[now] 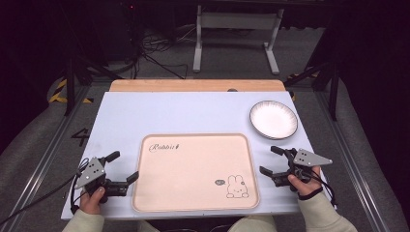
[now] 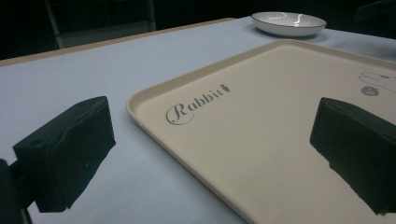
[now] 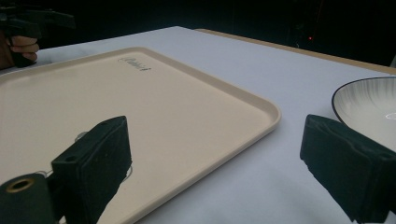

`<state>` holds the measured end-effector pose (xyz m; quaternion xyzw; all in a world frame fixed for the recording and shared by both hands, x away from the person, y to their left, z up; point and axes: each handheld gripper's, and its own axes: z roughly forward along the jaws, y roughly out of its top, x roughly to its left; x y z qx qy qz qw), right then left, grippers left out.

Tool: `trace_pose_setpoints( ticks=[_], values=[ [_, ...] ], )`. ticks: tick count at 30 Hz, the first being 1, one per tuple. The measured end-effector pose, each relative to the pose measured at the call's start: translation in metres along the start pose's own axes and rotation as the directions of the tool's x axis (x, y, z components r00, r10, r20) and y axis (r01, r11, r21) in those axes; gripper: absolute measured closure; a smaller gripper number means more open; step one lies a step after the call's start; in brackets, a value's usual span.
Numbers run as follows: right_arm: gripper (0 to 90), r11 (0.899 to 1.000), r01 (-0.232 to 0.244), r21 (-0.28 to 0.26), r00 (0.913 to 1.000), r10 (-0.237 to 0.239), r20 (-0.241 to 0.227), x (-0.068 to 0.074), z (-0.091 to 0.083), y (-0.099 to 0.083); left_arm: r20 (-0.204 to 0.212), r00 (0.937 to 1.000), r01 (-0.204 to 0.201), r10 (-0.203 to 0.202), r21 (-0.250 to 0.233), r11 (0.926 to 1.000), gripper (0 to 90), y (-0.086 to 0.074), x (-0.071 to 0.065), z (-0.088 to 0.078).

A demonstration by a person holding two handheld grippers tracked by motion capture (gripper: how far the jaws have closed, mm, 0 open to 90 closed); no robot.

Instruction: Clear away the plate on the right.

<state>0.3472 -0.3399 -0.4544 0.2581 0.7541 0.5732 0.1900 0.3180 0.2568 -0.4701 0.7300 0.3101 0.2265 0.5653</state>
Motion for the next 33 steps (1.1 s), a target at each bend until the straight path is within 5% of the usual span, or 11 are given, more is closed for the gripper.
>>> trace_pose_setpoints(
  ticks=[33],
  values=[
    [7.5, 0.999, -0.034, -0.011, 0.9993, 0.034, 0.019, -0.0022, -0.0022, 0.0022, -0.005, 1.0, 0.006, -0.006, 0.007, 1.0, 0.3, 0.0003, 0.0001, 0.001]
  ],
)
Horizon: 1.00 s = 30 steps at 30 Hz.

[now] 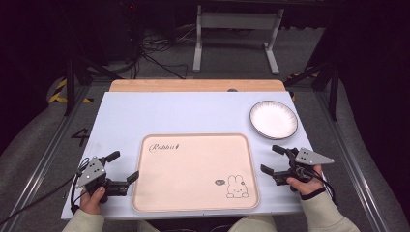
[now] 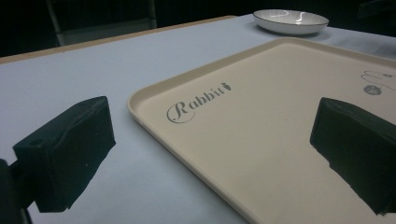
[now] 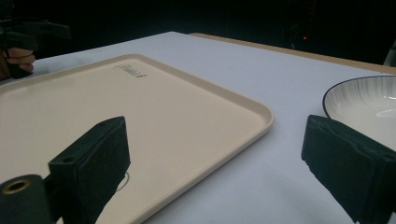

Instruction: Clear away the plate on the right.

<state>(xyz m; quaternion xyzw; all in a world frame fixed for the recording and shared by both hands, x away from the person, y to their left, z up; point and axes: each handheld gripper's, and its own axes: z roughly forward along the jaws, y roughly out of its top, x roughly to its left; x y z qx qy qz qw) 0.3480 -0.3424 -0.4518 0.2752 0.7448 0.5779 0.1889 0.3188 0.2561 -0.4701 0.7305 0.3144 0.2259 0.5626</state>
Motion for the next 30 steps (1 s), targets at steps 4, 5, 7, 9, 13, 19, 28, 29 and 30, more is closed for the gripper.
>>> trace_pose_setpoints(
  ticks=[4, 5, 7, 9, 13, 19, 28, 29, 30],
  values=[
    [7.5, 1.0, -0.008, -0.011, 0.9999, 0.008, -0.008, 0.0, -0.001, 0.004, -0.002, 1.0, 0.007, -0.007, 0.0, 1.0, 0.4, 0.0, -0.001, 0.0],
    [7.5, 1.0, -0.011, -0.011, 0.9999, 0.011, -0.009, 0.0, -0.002, 0.004, -0.002, 1.0, 0.007, -0.007, 0.0, 1.0, 0.3, 0.0, -0.001, 0.0],
    [7.5, 1.0, -0.02, -0.015, 0.9998, 0.019, -0.009, 0.0, -0.002, 0.006, -0.001, 1.0, 0.006, -0.006, 0.004, 1.0, 0.3, 0.0, -0.001, 0.0],
    [7.5, 0.999, -0.027, -0.024, 0.9996, 0.026, -0.008, 0.0, -0.002, 0.008, -0.002, 1.0, 0.002, -0.002, 0.005, 1.0, 0.3, 0.0, 0.0, 0.0],
    [7.7, 0.999, -0.022, -0.032, 0.9997, 0.021, -0.012, 0.001, -0.001, 0.012, -0.002, 1.0, 0.006, -0.006, 0.004, 1.0, 0.3, 0.0, -0.001, 0.0],
    [7.6, 0.999, -0.019, -0.031, 0.9996, 0.019, -0.022, 0.001, 0.0, 0.016, -0.001, 1.0, 0.0, 0.0, 0.007, 1.0, 0.4, 0.0, 0.0, 0.0],
    [7.7, 0.998, -0.034, -0.048, 0.9993, 0.033, -0.019, -0.002, 0.001, 0.021, -0.002, 1.0, 0.009, -0.009, 0.006, 0.9999, 0.3, 0.0, 0.0, 0.0],
    [7.7, 0.998, -0.036, -0.048, 0.9993, 0.035, -0.016, -0.003, 0.0, 0.022, 0.0, 1.0, 0.007, -0.007, 0.011, 0.9999, 0.3, 0.0, 0.0, 0.0],
    [7.6, 0.998, -0.04, -0.048, 0.9991, 0.039, -0.013, -0.003, 0.0, 0.023, 0.0, 1.0, 0.009, -0.009, 0.01, 0.9999, 0.3, 0.0, 0.0, 0.0]
  ],
)
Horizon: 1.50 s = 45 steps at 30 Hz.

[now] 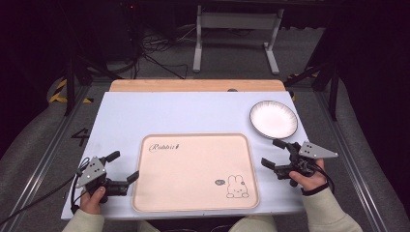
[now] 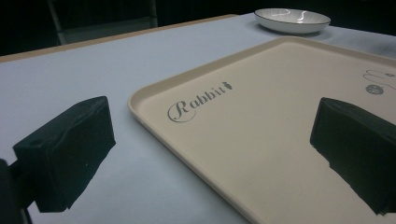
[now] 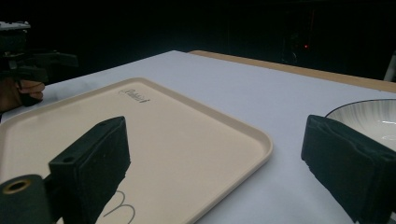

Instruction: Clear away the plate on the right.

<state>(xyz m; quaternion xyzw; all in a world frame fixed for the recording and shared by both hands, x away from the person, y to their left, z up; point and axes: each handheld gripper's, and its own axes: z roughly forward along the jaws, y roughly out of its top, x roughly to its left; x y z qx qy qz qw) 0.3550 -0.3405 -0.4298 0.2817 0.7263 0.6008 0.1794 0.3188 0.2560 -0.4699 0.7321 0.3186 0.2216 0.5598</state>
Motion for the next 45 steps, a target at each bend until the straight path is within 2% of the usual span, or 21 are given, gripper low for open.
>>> trace_pose_setpoints(
  ticks=[12, 16, 26, 38, 44, 45],
  values=[
    [7.7, 0.999, -0.019, 0.043, 0.9979, 0.017, 0.063, -0.02, 0.003, 0.021, -0.006, 1.0, -0.001, 0.001, -0.003, 1.0, 0.3, 0.0, 0.0, 0.001],
    [8.4, 0.996, -0.035, 0.086, 0.9952, 0.026, 0.095, -0.029, 0.005, 0.026, -0.008, 1.0, -0.001, 0.001, -0.003, 1.0, 0.3, 0.0, 0.0, 0.001],
    [11.2, 0.997, -0.052, 0.065, 0.9899, 0.042, 0.135, -0.042, 0.01, 0.038, -0.009, 0.9999, -0.006, 0.006, 0.001, 1.0, 0.3, 0.0, 0.0, 0.001],
    [12.2, 0.993, -0.103, 0.051, 0.981, 0.093, 0.17, -0.063, 0.01, 0.047, -0.009, 0.9999, -0.005, 0.005, 0.0, 1.0, 0.3, 0.0, 0.0, 0.001],
    [12.4, 0.994, -0.094, 0.05, 0.9779, 0.082, 0.192, -0.069, 0.009, 0.052, -0.01, 0.9999, -0.005, 0.005, 0.002, 1.0, 0.3, 0.0, 0.0, 0.001],
    [12.7, 0.995, -0.091, 0.05, 0.9776, 0.079, 0.195, -0.07, 0.008, 0.053, -0.011, 0.9998, -0.016, 0.016, 0.005, 0.9999, 0.4, 0.0, 0.0, 0.001]
  ],
)
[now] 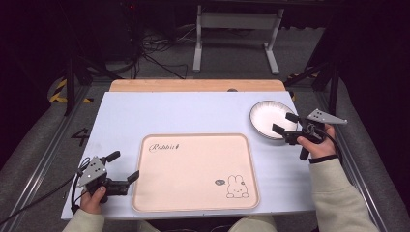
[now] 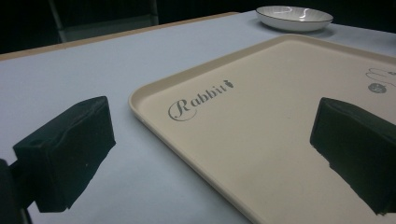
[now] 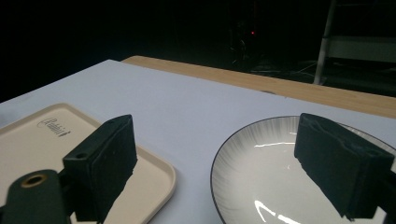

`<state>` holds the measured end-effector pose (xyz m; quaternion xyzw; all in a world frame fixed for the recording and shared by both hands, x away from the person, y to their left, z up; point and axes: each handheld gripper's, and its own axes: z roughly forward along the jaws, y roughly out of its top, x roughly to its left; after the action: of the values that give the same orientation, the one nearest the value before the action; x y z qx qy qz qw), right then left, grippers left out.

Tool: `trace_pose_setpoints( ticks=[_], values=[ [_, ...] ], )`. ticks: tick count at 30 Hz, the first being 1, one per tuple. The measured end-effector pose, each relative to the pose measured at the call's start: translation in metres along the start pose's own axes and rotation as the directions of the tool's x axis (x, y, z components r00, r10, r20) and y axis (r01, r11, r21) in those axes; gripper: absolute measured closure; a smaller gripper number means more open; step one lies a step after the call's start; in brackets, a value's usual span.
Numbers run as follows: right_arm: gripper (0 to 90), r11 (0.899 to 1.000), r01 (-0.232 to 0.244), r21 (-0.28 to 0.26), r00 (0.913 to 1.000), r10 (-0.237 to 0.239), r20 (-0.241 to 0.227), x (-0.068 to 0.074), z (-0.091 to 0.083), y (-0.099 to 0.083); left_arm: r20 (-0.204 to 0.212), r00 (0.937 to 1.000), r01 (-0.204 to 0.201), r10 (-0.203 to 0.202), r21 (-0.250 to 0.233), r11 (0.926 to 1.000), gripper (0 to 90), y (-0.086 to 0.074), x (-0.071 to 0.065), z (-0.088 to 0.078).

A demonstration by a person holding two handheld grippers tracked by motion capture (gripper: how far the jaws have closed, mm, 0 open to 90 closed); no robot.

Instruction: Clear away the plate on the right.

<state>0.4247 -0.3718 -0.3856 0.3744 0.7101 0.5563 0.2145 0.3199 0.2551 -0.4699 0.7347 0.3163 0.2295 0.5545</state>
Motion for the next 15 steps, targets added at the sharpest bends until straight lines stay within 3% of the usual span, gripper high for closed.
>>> trace_pose_setpoints(
  ticks=[7, 15],
  values=[
    [12.8, 1.0, -0.004, -0.005, 0.9996, 0.004, 0.027, -0.009, 0.0, 0.003, -0.01, 0.9997, -0.023, 0.023, -0.005, 0.9997, 0.3, -0.001, -0.003, -0.001],
    [12.8, 1.0, 0.002, 0.019, 0.9979, -0.003, 0.064, -0.022, 0.002, 0.009, -0.008, 0.9999, -0.013, 0.013, -0.014, 0.9998, 0.3, -0.001, -0.003, -0.001]
  ],
)
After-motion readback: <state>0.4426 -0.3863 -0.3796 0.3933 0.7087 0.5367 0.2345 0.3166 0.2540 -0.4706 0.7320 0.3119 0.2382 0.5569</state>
